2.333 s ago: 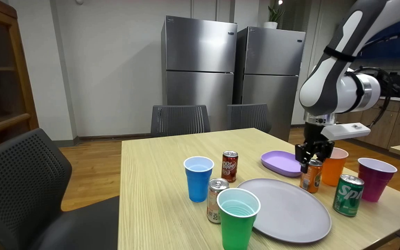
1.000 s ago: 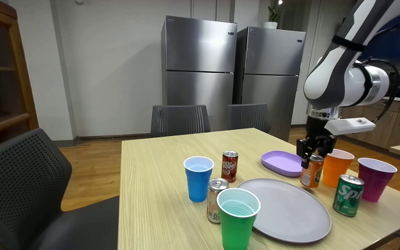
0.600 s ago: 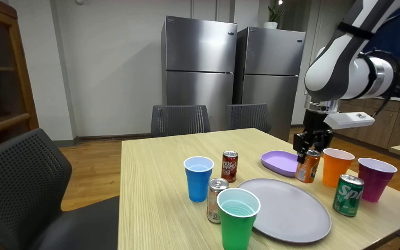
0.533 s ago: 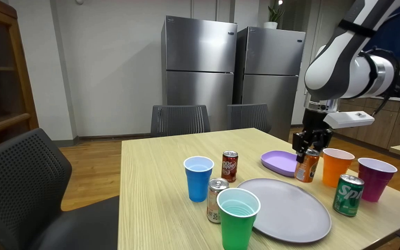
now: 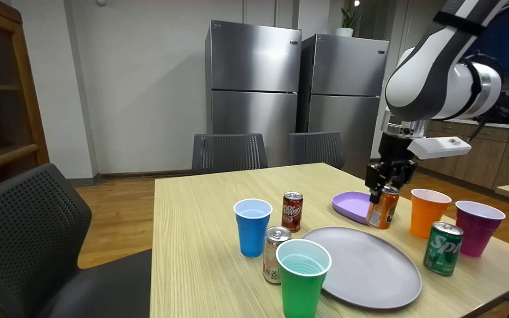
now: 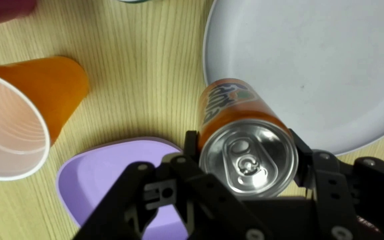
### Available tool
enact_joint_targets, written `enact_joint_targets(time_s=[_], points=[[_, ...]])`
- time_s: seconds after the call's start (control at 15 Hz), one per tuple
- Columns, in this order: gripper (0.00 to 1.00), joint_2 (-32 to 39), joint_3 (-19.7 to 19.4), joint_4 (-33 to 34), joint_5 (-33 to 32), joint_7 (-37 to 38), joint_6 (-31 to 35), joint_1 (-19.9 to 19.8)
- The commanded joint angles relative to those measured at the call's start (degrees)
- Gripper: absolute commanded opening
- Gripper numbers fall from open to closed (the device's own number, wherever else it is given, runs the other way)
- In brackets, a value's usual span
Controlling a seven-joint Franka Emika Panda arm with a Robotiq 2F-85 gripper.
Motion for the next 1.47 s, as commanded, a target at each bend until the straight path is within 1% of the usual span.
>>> enact_joint_targets(time_s=[0.0, 0.2, 0.6, 1.4], points=[[0.38, -0.7, 1.0, 0.8, 0.1, 1.2, 0.6, -0.4], [0.38, 1.3, 0.9, 3.5, 1.0, 0.8, 0.5, -0.8], [0.38, 7.7, 0.9, 11.2, 1.9, 0.0, 0.2, -2.1], [0.38, 22.8, 1.4, 28.5, 2.9, 0.3, -1.9, -7.3]])
